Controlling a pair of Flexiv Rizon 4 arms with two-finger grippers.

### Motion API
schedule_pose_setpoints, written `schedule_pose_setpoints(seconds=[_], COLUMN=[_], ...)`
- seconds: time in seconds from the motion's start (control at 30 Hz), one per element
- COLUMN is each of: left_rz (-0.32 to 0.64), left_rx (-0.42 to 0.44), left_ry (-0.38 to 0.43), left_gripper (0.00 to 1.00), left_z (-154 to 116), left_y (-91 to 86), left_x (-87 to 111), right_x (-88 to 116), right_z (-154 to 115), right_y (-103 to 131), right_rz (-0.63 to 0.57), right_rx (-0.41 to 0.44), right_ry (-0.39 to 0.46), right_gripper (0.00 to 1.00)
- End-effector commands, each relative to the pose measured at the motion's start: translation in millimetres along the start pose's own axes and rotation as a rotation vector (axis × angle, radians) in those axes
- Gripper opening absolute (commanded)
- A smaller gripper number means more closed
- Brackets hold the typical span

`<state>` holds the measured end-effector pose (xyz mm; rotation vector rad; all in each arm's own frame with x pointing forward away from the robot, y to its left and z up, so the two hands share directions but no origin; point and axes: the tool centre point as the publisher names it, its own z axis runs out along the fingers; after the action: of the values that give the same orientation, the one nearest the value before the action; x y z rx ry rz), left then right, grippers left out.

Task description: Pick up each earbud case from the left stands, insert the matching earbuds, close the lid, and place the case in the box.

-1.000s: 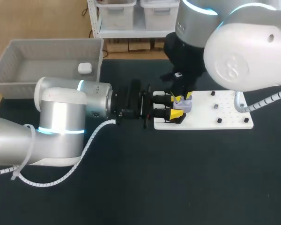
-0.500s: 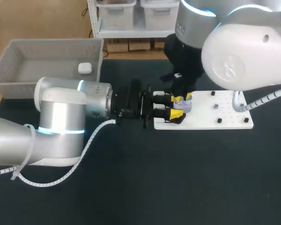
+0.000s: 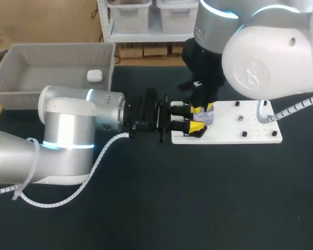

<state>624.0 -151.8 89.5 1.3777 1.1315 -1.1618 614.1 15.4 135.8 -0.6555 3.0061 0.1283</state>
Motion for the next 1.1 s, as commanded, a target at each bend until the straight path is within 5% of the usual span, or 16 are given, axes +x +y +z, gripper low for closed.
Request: schedule_pose_setpoints(seconds=[0.03, 0.33, 0.4, 0.43, 0.47, 0.73, 0.97, 1.1], left_rz=[0.001, 0.001, 0.001, 0.001, 0.001, 0.001, 0.001, 0.001], left_rx=[-0.006, -0.006, -0.006, -0.006, -0.006, -0.006, -0.006, -0.006], left_ry=[0.002, 0.002, 0.002, 0.002, 0.002, 0.002, 0.002, 0.002], left_gripper=[0.0, 0.0, 0.0, 0.0, 0.0, 0.0, 0.0, 0.0], left_z=[0, 0, 0, 0, 0, 0, 0, 0], left_y=[-1.2, -1.2, -1.2, -1.2, -1.2, -1.2, -1.2, -1.2], left_x=[-0.7, -0.7, -0.7, -0.7, -0.7, -0.7, -0.7, -0.7], right_x=[-2, -2, -2, -1, 0, 8, -13, -26], right_z=[2, 4, 3, 2, 0, -32, -40, -32], right_y=[-1, 0, 0, 0, 1, -3, -35, -51], right_rz=[0.0, 0.002, 0.008, 0.008, 0.009, 0.065, 0.323, 0.432], right_rx=[-0.003, -0.001, -0.005, -0.006, -0.008, -0.13, -0.128, -0.119], right_ry=[0.004, 0.009, 0.004, 0.003, 0.002, -0.077, -0.246, -0.267], right_gripper=[0.0, 0.0, 0.39, 0.78, 0.98, 1.0, 1.0, 1.0])
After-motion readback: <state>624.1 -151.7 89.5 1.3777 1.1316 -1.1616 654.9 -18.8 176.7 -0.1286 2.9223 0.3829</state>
